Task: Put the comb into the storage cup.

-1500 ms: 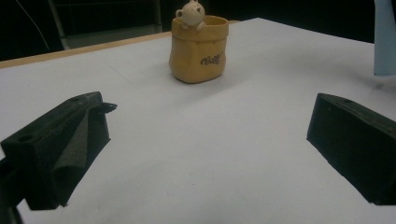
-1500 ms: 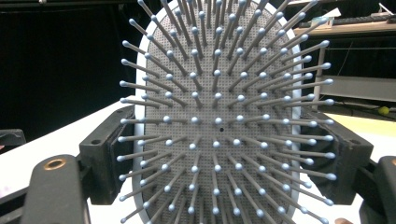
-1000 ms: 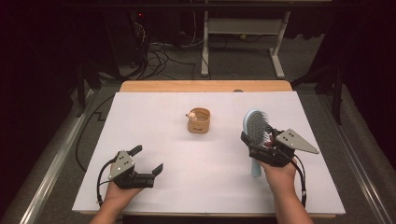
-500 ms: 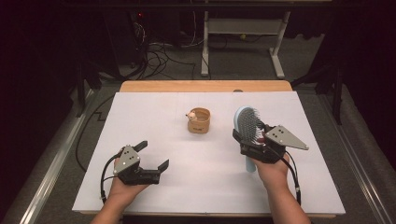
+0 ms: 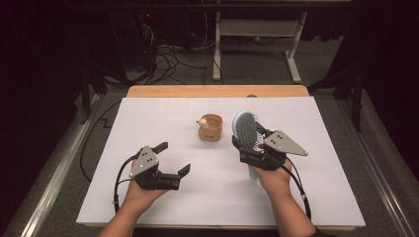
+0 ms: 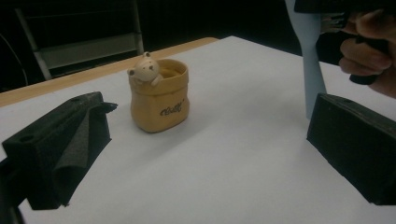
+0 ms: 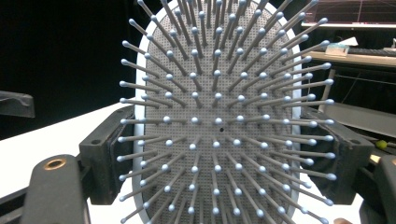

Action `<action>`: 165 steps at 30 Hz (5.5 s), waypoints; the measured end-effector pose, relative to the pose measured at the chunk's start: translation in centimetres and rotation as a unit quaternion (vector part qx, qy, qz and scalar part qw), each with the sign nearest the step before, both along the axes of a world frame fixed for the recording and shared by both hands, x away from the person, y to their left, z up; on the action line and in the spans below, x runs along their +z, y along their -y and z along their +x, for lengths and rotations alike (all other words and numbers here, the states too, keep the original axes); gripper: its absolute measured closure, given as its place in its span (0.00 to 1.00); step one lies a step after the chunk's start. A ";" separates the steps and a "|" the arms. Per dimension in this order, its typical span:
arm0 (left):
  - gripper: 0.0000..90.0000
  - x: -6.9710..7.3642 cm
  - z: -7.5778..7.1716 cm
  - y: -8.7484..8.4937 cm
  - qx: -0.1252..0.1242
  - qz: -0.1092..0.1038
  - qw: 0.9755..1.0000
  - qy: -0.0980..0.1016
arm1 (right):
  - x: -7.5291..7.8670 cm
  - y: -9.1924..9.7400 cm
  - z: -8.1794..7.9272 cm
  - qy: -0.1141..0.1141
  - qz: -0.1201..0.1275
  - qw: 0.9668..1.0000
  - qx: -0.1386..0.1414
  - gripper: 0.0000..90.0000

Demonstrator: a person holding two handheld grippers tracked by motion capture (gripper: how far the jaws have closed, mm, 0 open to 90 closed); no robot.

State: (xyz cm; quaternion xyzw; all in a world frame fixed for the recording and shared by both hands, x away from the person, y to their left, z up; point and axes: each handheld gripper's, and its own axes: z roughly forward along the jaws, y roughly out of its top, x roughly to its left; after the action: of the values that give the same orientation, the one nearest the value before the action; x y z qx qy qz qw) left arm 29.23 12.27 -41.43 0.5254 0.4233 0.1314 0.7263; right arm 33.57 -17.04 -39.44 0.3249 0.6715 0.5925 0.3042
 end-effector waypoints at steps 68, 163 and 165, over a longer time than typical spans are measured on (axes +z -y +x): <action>0.54 6.2 3.1 5.8 -0.054 -0.095 0.993 -0.039 | -1.0 -7.8 -1.4 0.039 -0.049 0.996 0.055 0.23; 0.66 6.5 3.2 -1.6 0.058 -0.070 0.996 0.012 | -5.5 5.6 -3.4 -0.069 -0.072 0.995 -0.016 0.00; 0.66 6.6 3.1 -1.8 0.061 -0.073 0.995 0.015 | -5.6 6.3 -3.5 -0.070 -0.072 0.995 -0.025 0.00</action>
State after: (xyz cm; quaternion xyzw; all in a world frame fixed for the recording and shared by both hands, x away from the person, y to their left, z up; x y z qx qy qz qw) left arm 32.37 14.09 -34.83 0.4420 0.4523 0.1515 0.7597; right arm 30.05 -23.38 -45.04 0.3594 0.7237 0.5106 0.2940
